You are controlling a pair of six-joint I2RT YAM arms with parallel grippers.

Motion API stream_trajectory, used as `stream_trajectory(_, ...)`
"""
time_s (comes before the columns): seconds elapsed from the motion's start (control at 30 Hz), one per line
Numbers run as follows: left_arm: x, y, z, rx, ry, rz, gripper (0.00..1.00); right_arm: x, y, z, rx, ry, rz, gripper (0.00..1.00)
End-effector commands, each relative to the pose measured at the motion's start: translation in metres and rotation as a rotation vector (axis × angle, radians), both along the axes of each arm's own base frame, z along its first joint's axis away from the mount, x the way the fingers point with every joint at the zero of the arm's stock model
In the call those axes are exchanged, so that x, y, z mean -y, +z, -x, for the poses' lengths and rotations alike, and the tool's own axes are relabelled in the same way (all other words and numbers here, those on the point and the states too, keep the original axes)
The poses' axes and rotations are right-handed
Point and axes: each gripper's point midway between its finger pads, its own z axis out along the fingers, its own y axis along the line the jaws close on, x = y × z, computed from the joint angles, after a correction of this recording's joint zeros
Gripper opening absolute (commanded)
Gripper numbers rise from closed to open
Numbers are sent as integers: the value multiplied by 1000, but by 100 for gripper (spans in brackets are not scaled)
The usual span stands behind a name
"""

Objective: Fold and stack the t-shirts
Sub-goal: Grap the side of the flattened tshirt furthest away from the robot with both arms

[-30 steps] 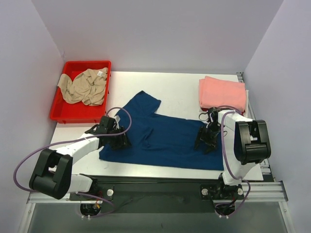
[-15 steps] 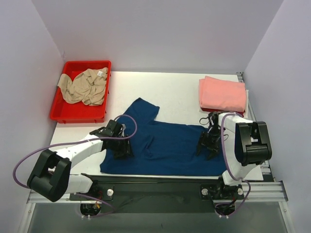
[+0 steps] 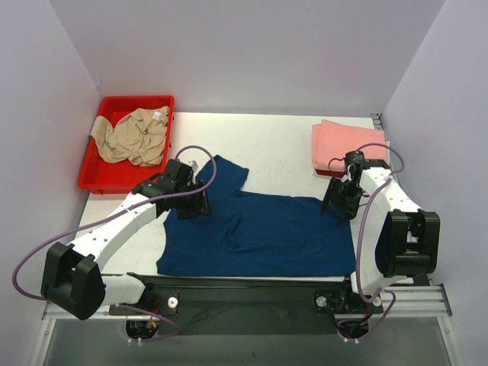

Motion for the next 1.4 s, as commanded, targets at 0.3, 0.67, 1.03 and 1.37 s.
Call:
stream_trajectory(0.3,18,41,-66,176,90,101,63,51,-23,-42,55,-15,164,40)
stream_trajectory(0.67,12,44,-77,186,106,103,62,58,-45,-45,31,-37,172,37)
stream_trajectory(1.03,9,39,-83,172,117,114,62,59,-48,-28,4,-48,177,36)
stream_trajectory(1.37,8,35,-85,165,120,129,62,63,-52,-23,-15,-48,199,33)
